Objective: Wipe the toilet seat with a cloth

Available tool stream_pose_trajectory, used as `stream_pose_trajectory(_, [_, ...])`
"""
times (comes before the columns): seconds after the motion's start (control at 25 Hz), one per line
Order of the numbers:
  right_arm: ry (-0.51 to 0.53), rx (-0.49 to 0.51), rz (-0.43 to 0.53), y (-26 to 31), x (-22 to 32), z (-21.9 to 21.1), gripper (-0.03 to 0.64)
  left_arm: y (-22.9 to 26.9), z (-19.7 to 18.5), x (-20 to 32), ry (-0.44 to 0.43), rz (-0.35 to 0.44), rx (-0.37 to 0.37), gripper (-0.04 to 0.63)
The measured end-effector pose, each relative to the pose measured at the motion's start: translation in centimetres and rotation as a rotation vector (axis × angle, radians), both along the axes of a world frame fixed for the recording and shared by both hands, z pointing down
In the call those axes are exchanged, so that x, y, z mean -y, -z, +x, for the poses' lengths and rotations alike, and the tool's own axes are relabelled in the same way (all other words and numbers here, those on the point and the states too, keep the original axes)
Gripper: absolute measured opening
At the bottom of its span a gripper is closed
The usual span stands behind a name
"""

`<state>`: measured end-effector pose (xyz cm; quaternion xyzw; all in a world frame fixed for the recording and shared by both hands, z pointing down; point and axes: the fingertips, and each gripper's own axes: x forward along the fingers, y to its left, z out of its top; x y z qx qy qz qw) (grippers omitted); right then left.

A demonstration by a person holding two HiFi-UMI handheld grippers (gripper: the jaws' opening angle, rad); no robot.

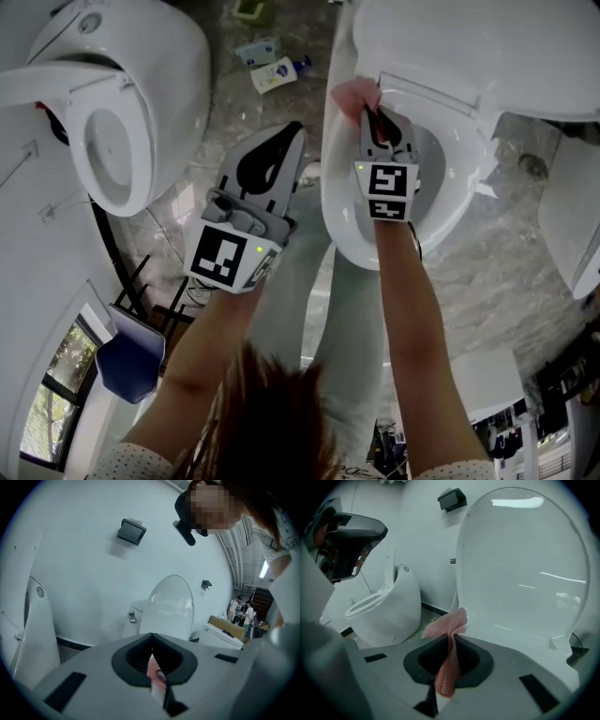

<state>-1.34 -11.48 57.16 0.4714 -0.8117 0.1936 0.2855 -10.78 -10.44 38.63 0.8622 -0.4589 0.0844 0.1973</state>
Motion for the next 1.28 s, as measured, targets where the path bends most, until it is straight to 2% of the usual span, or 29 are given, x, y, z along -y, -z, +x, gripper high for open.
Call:
stream_pose_trajectory(0.2, [-0.011, 0.04, -0.007, -0.1, 0.0, 0.2, 0.04, 0.1, 0.4, 0.1, -0.002, 0.006, -0.002, 0.005])
stream_pose_trajectory(0.36, [-0.085, 0.063, -0.028, -0.5, 0.5, 2.1, 0.038, 0.0, 0.6, 0.2, -0.005, 0.004, 0.005, 0.004])
stream_pose_trajectory(0.64, [-0.138, 0.021, -0.037, -1.3, 0.6, 6.2, 0.037, 0.1, 1.1, 0.0, -0.007, 0.005, 0.01, 0.004])
stream_pose_trajectory(1.28, [-0.143, -0.109, -0.065, -2.2, -0.5, 13.8, 0.035, 0.4, 2.8, -0.4, -0.049, 0.009, 0.013, 0.004])
